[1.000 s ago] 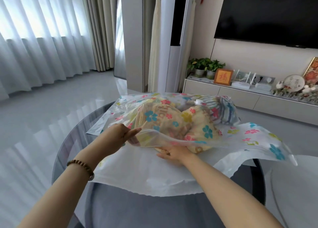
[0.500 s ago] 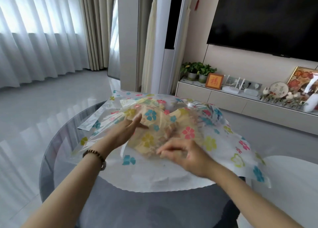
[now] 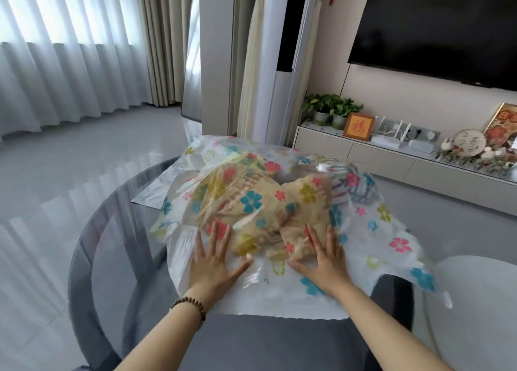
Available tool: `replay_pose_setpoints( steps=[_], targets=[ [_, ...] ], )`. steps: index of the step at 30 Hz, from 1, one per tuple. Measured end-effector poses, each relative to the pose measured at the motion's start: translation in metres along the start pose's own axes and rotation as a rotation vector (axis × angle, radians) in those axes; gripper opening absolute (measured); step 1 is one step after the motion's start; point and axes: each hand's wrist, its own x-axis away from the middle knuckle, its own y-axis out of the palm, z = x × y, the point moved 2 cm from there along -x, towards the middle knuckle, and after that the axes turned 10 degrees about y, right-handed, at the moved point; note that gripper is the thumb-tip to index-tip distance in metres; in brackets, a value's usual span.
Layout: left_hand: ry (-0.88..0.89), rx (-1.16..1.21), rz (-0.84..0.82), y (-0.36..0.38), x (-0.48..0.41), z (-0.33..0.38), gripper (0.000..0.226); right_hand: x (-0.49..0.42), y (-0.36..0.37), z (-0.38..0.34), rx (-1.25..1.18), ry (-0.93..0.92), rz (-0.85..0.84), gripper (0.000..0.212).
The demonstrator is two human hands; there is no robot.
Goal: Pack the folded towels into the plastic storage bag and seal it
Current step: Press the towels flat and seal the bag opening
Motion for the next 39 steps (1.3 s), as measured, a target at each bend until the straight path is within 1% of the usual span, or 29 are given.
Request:
replay_pose_setpoints(
  steps=[2,5,10,13,16,18,20,23,24,26,29,30,32,33,35,37,38,39],
  targets=[
    [0.008,0.006,0.023,0.001,-0.001,-0.008,0.101,-0.002,0.005,-0.004,-0.007,-0.016,0.011,0.111],
    [-0.005,-0.052,0.021,-0.007,-0.002,-0.027,0.096,-0.002,0.017,-0.022,-0.022,-0.043,0.022,0.111],
    [-0.028,-0.115,0.010,-0.033,0.003,-0.075,0.092,0.006,0.043,-0.077,-0.066,-0.067,0.016,0.109],
    [-0.035,-0.138,0.014,-0.052,0.006,-0.104,0.094,0.015,0.058,-0.113,-0.073,-0.074,0.015,0.109],
    [-0.061,-0.114,-0.020,-0.068,0.009,-0.127,0.097,0.028,0.070,-0.142,-0.102,-0.081,0.018,0.109],
    [-0.109,-0.018,-0.045,-0.077,0.009,-0.128,0.103,0.035,0.074,-0.152,-0.132,-0.081,0.001,0.107],
    [-0.123,0.101,-0.028,-0.082,0.007,-0.111,0.103,0.041,0.072,-0.155,-0.160,-0.068,-0.022,0.105],
    [-0.107,0.264,0.062,-0.089,0.004,-0.063,0.100,0.047,0.058,-0.145,-0.220,-0.038,-0.082,0.097],
    [-0.085,0.289,0.093,-0.091,0.004,-0.045,0.099,0.050,0.052,-0.139,-0.275,-0.041,-0.118,0.092],
    [0.007,0.260,0.143,-0.090,0.004,-0.007,0.091,0.059,0.034,-0.122,-0.467,-0.069,-0.192,0.077],
    [0.158,0.299,0.178,-0.072,0.011,0.052,0.066,0.072,-0.005,-0.081,-0.722,-0.049,-0.202,0.047],
    [0.190,0.320,0.174,-0.062,0.014,0.069,0.060,0.076,-0.020,-0.064,-0.742,-0.032,-0.186,0.036],
    [0.240,0.310,0.160,-0.042,0.022,0.103,0.055,0.084,-0.051,-0.030,-0.734,-0.034,-0.125,0.032],
    [0.266,0.322,0.166,-0.032,0.026,0.118,0.053,0.087,-0.065,-0.011,-0.738,-0.020,-0.080,0.030],
    [0.312,0.430,0.198,-0.018,0.038,0.149,0.048,0.092,-0.089,0.030,-0.744,0.051,0.061,0.023],
    [0.318,0.584,0.187,-0.004,0.052,0.179,0.042,0.093,-0.101,0.073,-0.762,0.201,0.187,0.019],
    [0.307,0.643,0.157,0.004,0.059,0.193,0.039,0.092,-0.103,0.092,-0.784,0.291,0.203,0.022],
    [0.290,0.683,0.110,0.011,0.064,0.206,0.037,0.093,-0.102,0.105,-0.817,0.372,0.174,0.025]
  ],
)
